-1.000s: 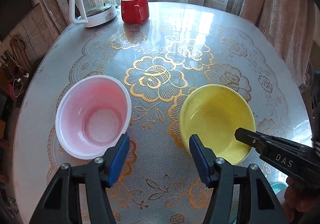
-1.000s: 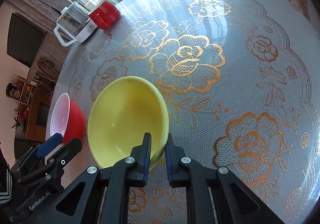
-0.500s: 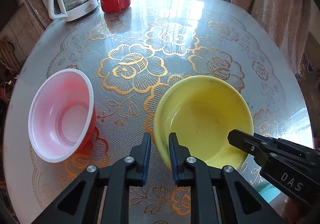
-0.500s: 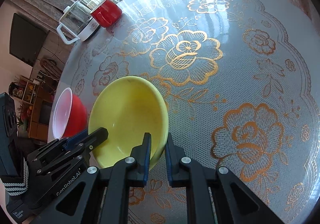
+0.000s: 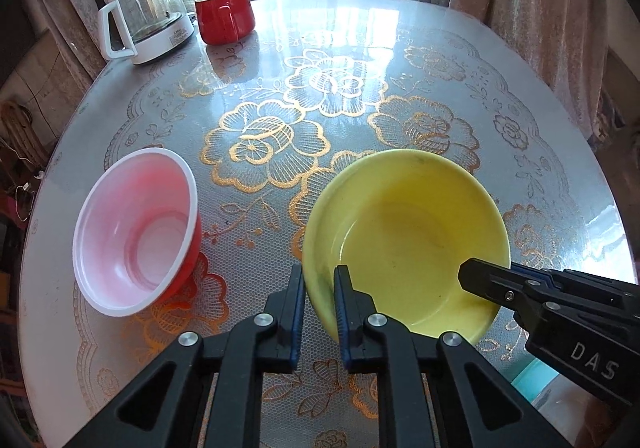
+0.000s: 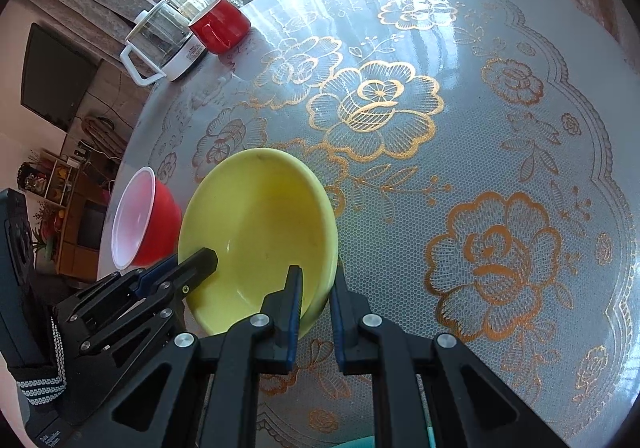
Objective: Organize plates and bowls
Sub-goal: 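Lift the yellow bowl with the right gripper and carry it over the steel bowl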
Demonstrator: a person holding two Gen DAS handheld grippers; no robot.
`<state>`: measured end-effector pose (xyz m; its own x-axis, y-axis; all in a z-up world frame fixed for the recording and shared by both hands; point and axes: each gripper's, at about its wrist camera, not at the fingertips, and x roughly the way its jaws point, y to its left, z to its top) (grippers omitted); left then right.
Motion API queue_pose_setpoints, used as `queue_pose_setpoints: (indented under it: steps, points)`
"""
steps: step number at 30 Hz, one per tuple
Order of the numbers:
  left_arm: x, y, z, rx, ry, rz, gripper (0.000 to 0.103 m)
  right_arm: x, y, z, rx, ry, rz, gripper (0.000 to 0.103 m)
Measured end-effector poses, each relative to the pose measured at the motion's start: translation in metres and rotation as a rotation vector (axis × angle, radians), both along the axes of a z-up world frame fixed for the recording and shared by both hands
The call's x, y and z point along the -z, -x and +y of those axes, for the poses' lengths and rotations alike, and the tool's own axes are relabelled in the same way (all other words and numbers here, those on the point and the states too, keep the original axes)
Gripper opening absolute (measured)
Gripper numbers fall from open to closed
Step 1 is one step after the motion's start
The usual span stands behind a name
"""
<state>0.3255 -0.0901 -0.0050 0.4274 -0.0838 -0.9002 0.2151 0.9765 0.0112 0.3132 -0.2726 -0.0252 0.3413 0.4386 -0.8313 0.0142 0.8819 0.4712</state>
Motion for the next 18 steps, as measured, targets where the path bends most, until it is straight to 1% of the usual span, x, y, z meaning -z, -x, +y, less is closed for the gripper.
queue_pose_setpoints:
  steps: [8, 14, 18]
  points:
    - [-0.011, 0.019, 0.009, -0.003, 0.007, -0.035, 0.014, -0.007, 0.011, 0.006, -0.005, -0.01, -0.019, 0.013]
    - [-0.026, 0.038, 0.019, -0.006, 0.035, -0.072, 0.014, -0.024, 0.028, 0.012, -0.014, -0.003, -0.068, 0.013]
    - [-0.039, 0.053, 0.028, -0.014, 0.06, -0.102, 0.014, -0.036, 0.042, 0.013, -0.018, -0.022, -0.098, 0.013]
